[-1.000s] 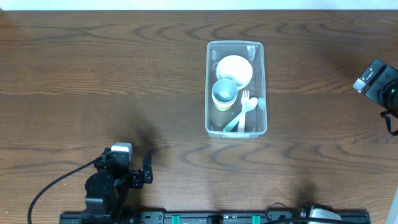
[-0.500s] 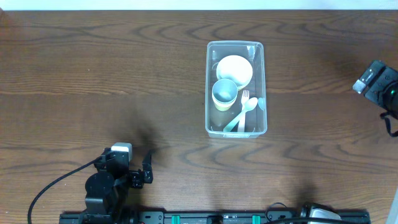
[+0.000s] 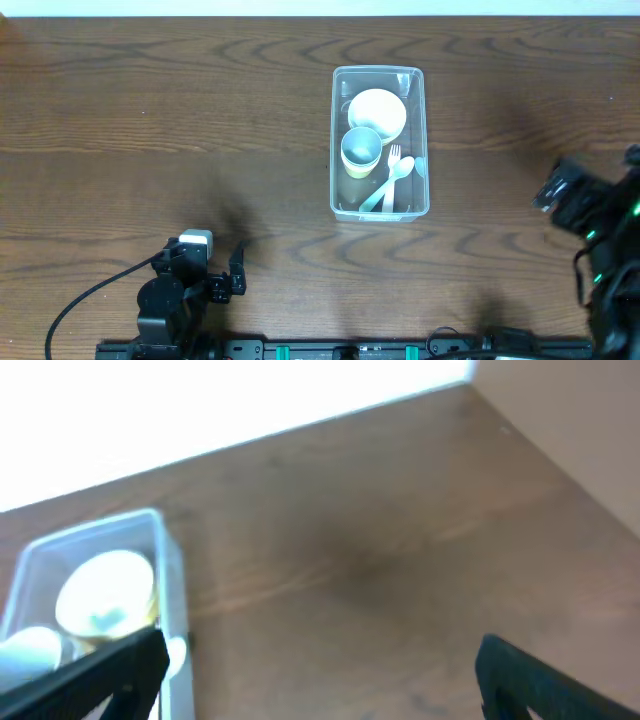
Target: Pack container
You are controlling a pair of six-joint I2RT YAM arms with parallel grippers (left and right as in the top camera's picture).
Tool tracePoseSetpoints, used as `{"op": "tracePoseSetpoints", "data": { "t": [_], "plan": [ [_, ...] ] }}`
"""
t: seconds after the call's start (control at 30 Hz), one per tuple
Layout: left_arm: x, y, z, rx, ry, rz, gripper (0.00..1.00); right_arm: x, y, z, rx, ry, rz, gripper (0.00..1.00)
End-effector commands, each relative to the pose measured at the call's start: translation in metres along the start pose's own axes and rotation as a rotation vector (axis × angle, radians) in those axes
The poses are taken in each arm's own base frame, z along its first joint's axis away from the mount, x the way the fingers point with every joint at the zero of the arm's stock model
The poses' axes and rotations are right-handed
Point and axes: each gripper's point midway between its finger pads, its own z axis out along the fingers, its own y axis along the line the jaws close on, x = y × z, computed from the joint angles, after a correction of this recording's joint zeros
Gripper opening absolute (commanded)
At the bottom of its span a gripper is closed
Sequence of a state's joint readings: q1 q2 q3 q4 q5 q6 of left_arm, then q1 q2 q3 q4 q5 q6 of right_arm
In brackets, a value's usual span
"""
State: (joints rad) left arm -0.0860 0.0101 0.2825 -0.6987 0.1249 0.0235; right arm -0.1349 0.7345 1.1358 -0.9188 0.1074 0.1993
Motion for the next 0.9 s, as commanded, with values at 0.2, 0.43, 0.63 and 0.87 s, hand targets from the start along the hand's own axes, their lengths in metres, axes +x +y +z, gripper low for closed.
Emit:
{"op": "tracePoseSetpoints", "data": {
  "t": [0.2, 0.43, 0.63, 0.87],
  "plan": [
    [-0.001, 0.000, 0.000, -0.001, -0.009, -0.007, 0.98, 0.105, 0.025, 0.019, -0.237, -0.057, -0.208, 0.99],
    [-0.001, 0.000, 0.000, -0.001, -0.009, -0.007, 0.98, 0.151, 0.018, 0.036, -0.244, -0.081, -0.208, 0.99],
    [-0.001, 0.000, 0.000, -0.001, -0.009, -0.007, 0.98, 0.185, 0.017, 0.055, -0.260, -0.058, -0.200, 0.99],
    [-0.001, 0.000, 0.000, -0.001, -0.009, -0.007, 0.98, 0.196, 0.016, 0.067, -0.267, -0.068, -0.153, 0.99]
  ]
}}
